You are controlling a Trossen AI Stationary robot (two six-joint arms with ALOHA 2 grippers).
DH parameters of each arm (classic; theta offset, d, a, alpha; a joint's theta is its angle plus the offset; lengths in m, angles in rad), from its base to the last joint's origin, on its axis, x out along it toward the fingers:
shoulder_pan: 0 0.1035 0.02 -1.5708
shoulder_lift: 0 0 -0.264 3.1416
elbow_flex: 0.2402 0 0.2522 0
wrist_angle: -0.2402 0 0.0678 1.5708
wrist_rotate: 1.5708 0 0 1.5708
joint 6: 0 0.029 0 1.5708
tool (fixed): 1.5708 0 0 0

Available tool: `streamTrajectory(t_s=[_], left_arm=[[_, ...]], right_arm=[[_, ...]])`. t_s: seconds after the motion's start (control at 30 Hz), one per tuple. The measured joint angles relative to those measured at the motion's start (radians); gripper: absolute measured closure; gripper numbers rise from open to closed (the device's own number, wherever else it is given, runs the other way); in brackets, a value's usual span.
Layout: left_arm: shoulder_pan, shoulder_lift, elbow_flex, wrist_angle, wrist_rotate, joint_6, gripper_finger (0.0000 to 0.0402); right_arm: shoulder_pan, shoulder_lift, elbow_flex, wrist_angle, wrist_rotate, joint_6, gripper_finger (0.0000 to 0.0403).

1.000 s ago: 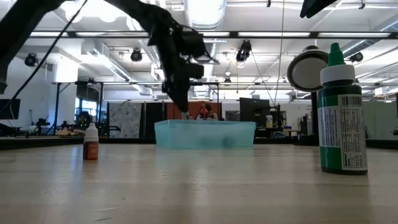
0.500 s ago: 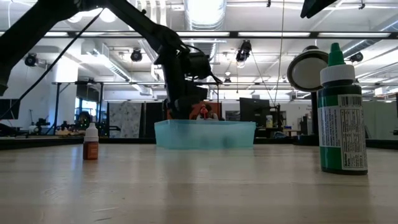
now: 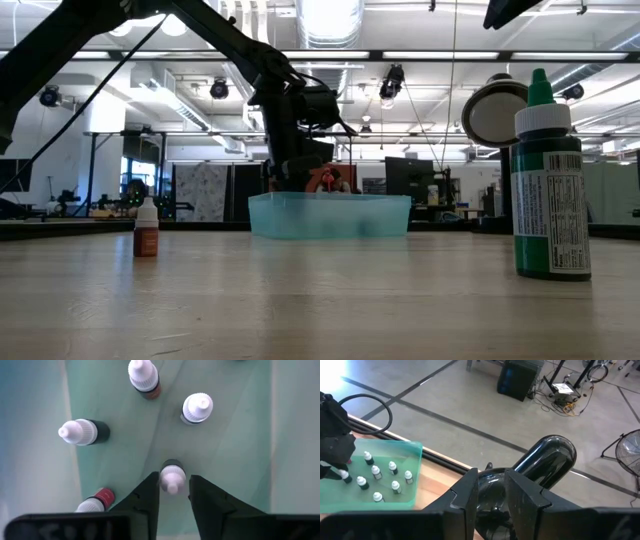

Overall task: Pick & Place food coloring
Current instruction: Put the blue small food coloring into the green bin

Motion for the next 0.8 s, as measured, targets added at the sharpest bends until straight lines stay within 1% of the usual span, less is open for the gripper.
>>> streamTrajectory(t_s=[0.17, 0.3, 0.4, 0.5, 0.57, 0.6, 0.7, 0.8], left_arm=[[0.0, -0.001, 0.012, -0.006, 0.0, 0.001, 0.0293], [0.0, -0.031, 0.042, -0.018, -0.017, 0.032, 0.0281], [-0.007, -0.082, 0.054, -0.053, -0.011, 0.107, 0.0279], [-0.024, -0.16, 0.049, -0.123, 0.064, 0.246, 0.0278], [-0.037, -0.221, 0.03, -0.151, 0.118, 0.324, 0.0278], [-0.046, -0.243, 0.017, -0.174, 0.125, 0.337, 0.0278], [-0.079, -0.315, -0.045, -0.181, 0.124, 0.339, 0.0278], [-0.141, -0.398, -0.145, -0.182, 0.124, 0.339, 0.0278]], right_arm=[[0.0, 0.0, 0.0, 0.0, 0.001, 0.0, 0.0313], [0.0, 0.0, 0.0, 0.0, 0.001, 0.0, 0.0309], [0.0, 0.0, 0.0, 0.0, 0.001, -0.001, 0.0307], [0.0, 0.0, -0.001, 0.0, 0.001, -0.003, 0.031], [0.0, 0.0, -0.001, 0.0, 0.001, -0.003, 0.0312], [0.0, 0.0, -0.001, 0.0, 0.001, -0.003, 0.0314], [0.0, 0.0, -0.002, 0.0, 0.0, -0.006, 0.0316], [0.001, 0.0, -0.004, 0.0, 0.0, -0.009, 0.0315]])
